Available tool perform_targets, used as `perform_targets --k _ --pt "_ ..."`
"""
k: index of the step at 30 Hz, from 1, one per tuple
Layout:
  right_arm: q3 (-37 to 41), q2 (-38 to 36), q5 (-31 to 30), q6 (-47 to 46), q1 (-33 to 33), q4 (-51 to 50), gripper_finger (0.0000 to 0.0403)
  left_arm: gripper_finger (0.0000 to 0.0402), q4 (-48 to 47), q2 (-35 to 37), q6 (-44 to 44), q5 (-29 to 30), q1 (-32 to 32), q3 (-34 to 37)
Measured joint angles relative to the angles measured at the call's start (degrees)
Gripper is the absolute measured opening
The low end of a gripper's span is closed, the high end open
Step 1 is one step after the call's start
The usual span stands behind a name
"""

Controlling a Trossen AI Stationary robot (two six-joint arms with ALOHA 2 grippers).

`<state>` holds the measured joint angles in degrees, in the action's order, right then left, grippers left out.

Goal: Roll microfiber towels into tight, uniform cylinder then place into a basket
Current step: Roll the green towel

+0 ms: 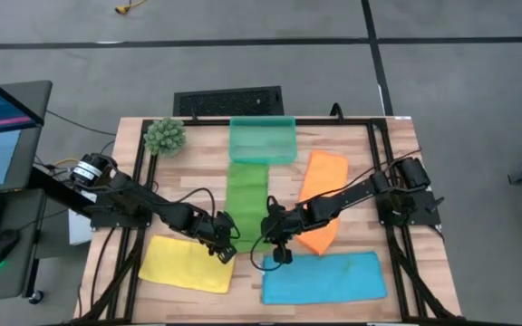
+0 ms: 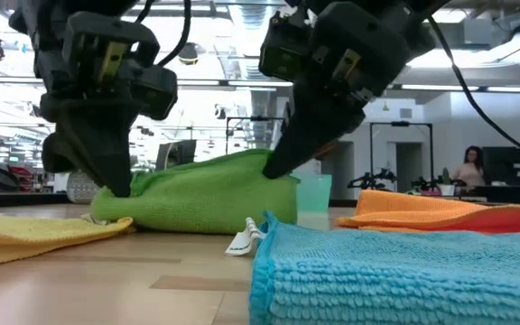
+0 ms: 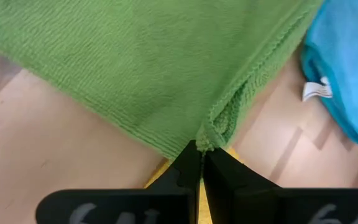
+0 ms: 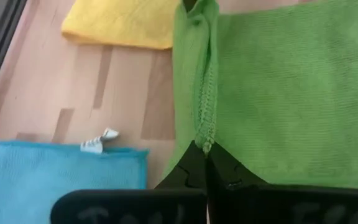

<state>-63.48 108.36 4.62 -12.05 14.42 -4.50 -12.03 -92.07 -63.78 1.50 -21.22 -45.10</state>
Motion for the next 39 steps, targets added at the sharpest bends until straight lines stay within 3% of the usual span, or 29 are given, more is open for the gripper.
perform_targets --k 7,16,29,39 --pt "-1.3 6.2 -1.4 -2.9 -0.5 0.9 0.0004 0.0 2.6 0.0 0.5 0.3 0.9 1.8" --pt "-4.3 6.4 -1.4 -3.2 -1.5 -1.8 0.0011 0.0002 1.7 0.0 0.6 0.3 2.2 2.1" --pt "-4.3 6.4 -2.9 -3.1 -1.6 -3.0 0.0049 0.0056 0.3 0.0 0.7 2.3 2.3 2.1" --pt "-4.3 6.4 -3.1 -4.9 -1.6 -2.5 0.0135 0.0088 0.3 0.0 -0.4 2.4 2.3 2.1"
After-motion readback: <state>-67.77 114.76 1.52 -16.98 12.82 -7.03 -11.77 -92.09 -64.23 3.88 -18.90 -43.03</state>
